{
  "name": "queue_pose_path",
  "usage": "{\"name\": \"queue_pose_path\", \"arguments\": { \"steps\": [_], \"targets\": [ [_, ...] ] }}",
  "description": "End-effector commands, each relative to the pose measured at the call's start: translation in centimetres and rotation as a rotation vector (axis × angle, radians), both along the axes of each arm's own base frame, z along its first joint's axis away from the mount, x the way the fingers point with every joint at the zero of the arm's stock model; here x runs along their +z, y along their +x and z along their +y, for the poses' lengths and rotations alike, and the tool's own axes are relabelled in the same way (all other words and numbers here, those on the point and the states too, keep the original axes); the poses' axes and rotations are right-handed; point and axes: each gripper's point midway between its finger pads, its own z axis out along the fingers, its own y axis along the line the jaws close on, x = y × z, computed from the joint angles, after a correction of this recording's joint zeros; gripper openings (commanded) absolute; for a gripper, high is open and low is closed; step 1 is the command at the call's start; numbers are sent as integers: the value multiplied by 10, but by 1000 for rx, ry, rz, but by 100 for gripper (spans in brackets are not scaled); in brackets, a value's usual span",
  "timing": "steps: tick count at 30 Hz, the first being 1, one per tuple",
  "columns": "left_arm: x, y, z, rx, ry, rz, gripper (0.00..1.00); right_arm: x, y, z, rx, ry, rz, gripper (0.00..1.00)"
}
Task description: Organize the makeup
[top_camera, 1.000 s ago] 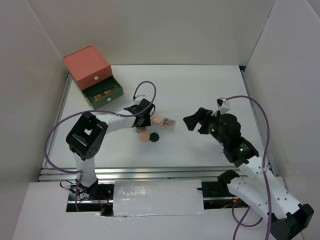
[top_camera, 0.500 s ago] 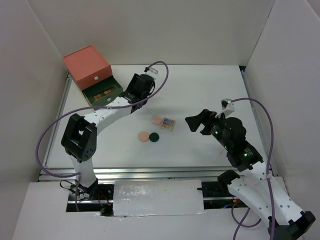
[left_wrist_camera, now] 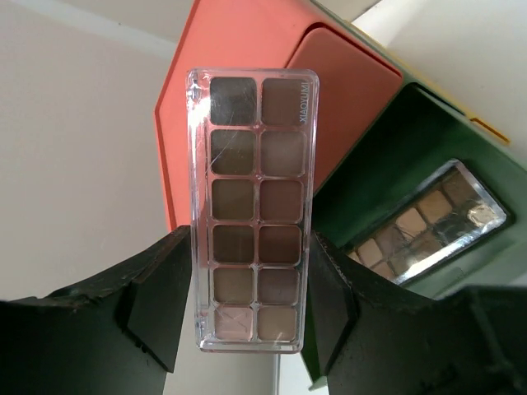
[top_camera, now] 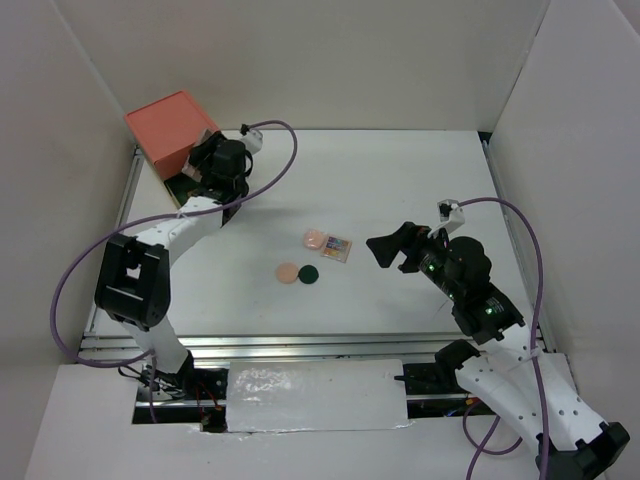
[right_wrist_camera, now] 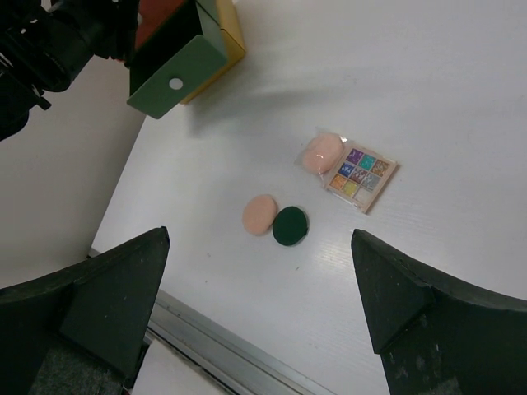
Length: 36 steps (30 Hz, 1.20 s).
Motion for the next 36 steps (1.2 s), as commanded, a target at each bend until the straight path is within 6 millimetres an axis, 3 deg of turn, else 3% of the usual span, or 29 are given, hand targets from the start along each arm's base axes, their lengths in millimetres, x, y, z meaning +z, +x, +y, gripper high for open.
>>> {"name": "queue_pose_path", "arguments": {
  "steps": [1, 8, 11, 12, 15, 22, 28, 31, 32, 33, 35, 36],
  "targets": [
    [27, 9, 1, -64, 33, -87, 0, 11, 2, 3, 13, 23, -43, 100],
    [-1, 6, -1, -97, 25, -37, 4, 11, 4, 2, 1, 18, -41, 100],
    [-6, 3, 5, -82, 35, -41, 26, 9, 4, 2, 6, 15, -37, 100],
    [-6, 2, 6, -81, 33, -52, 40, 9, 4, 2, 6, 15, -37, 100],
    [-4, 0, 7, -82, 19, -69, 63, 11, 4, 3, 6, 19, -41, 100],
    [11, -3, 14, -36, 7, -133, 99, 9, 5, 1, -4, 12, -37, 100],
    [38, -7, 19, 15, -19, -197, 99, 5, 11, -1, -28, -1, -23, 100],
    [68, -11, 14, 70, -93, -273, 99, 0, 19, -1, -55, -6, 6, 100],
    [86, -11, 12, 92, -119, -296, 100, -14, 28, -2, -84, -34, 58, 100],
    [91, -12, -2, 105, -202, -333, 99, -19, 33, -2, -96, -49, 92, 100],
    [111, -21, -12, 161, -283, -311, 99, -43, 48, 0, -130, -111, 211, 100],
    [106, -22, -30, 171, -439, -336, 99, -48, 53, 1, -147, -123, 244, 100]
  ]
}}
